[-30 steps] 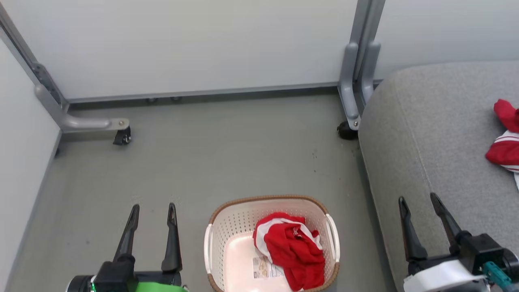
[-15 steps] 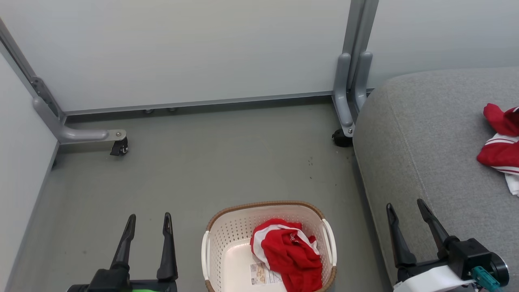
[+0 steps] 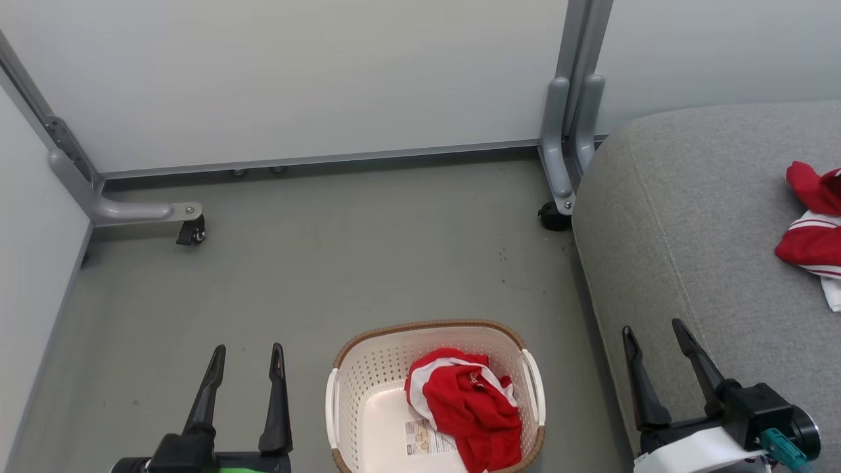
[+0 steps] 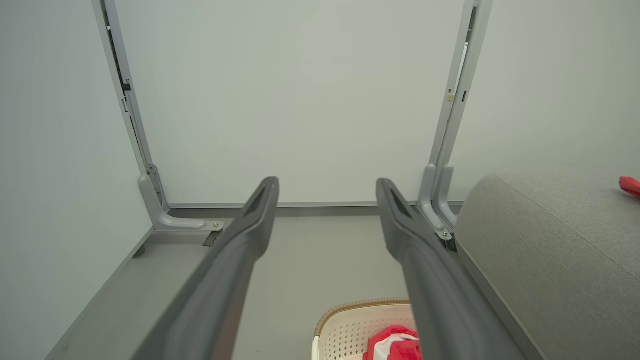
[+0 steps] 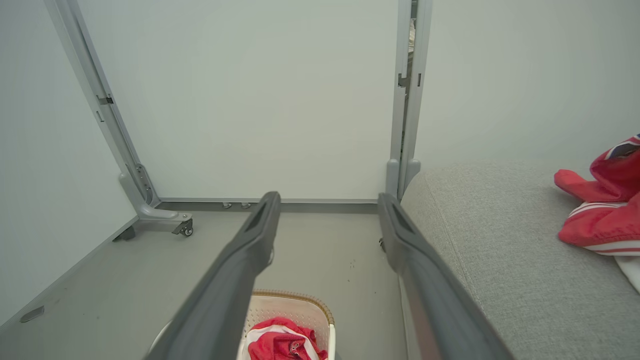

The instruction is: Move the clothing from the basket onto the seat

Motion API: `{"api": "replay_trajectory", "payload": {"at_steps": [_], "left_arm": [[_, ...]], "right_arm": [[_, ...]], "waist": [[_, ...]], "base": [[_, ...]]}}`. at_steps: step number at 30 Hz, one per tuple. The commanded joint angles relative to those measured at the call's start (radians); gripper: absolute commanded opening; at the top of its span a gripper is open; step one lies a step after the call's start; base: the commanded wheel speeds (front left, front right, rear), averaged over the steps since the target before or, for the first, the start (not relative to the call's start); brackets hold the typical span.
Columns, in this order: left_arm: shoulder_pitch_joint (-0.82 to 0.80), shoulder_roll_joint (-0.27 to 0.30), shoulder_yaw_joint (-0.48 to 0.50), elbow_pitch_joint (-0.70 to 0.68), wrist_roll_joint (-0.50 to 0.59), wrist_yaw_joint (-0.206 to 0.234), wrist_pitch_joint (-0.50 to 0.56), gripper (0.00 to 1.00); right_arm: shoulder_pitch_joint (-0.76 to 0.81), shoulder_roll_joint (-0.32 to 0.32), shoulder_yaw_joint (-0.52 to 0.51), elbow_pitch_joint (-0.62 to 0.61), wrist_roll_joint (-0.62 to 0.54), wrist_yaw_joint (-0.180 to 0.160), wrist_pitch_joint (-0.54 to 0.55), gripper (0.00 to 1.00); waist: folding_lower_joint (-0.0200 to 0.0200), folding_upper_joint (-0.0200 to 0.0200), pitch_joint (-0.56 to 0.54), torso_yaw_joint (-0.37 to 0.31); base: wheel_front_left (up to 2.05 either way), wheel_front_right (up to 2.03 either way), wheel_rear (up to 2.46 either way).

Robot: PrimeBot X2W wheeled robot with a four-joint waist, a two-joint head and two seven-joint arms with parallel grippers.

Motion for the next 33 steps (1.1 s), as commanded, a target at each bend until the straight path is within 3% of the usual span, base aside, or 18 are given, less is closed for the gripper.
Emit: {"api": "replay_trajectory", "payload": {"at_steps": [1,9,15,19,25,33], "left_arm": [[-0.016,0.001,0.0,-0.001,0.007,0.002,0.0,1.0],[-0.021,0.001,0.001,0.008,-0.004,0.01,0.0,1.0],[-0.062,0.001,-0.034,0.029,0.019,-0.043,0.0,1.0],[-0.155,0.001,-0.066,0.039,0.056,-0.081,0.0,1.0],[-0.342,0.002,-0.094,0.095,0.1,-0.099,0.0,1.0],[-0.602,0.066,-0.236,0.366,0.211,-0.131,0.0,1.0]], "right_arm": [[-0.012,-0.003,0.002,0.0,0.004,-0.001,-0.003,1.0],[-0.02,-0.004,0.013,0.004,0.015,-0.001,-0.003,1.0],[-0.05,-0.006,-0.003,-0.005,0.029,-0.001,-0.003,1.0],[-0.111,-0.019,-0.018,-0.03,0.038,-0.001,-0.003,1.0],[-0.222,-0.037,-0.047,-0.074,0.052,-0.001,-0.003,1.0],[-0.347,-0.022,-0.122,-0.108,0.085,-0.001,-0.003,1.0]], "waist": [[0.0001,0.0,0.002,-0.001],[0.0001,0.0,0.019,-0.01],[0.0001,0.0,0.083,-0.026],[0.0001,0.0,0.202,-0.043],[0.0001,0.0,0.389,-0.079],[0.0001,0.0,0.584,-0.134]], "base": [[0.0,0.0,0.0],[0.0,0.0,0.0],[0.0,0.0,0.0],[0.0,0.0,0.0],[0.0,0.0,0.0],[0.0,0.0,0.0]]}}
